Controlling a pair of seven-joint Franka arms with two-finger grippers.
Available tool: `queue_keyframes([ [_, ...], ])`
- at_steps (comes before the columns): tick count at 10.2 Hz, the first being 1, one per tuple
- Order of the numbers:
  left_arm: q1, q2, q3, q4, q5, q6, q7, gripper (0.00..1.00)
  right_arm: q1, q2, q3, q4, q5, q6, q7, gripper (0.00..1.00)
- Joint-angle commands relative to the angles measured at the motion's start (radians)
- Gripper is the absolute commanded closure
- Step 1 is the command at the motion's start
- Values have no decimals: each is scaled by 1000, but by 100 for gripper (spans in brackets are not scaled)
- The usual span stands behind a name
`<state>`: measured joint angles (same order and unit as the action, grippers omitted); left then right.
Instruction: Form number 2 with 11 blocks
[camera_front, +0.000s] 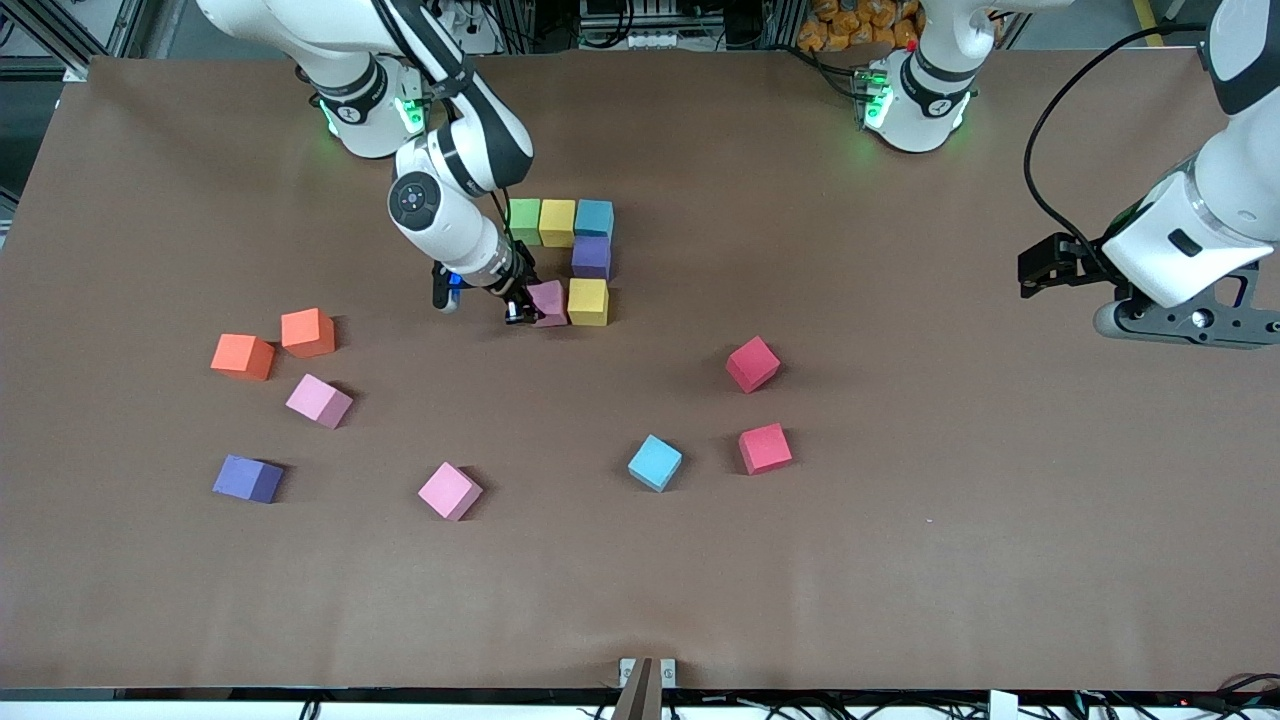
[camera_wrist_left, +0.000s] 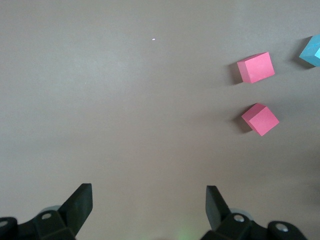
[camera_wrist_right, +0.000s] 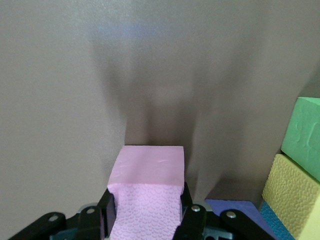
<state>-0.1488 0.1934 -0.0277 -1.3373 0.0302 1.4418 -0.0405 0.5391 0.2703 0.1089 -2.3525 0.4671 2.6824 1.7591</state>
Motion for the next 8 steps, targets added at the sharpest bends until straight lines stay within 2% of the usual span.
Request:
queue_keyframes([
  [1,-2,-14,2,-6,20,-14,21,0,-16,-10,22,-24,19,31,10,100],
  [8,-11,-16,-12,-6,23,-15,7,0,-1,10,25,-34,19,68,11,100],
])
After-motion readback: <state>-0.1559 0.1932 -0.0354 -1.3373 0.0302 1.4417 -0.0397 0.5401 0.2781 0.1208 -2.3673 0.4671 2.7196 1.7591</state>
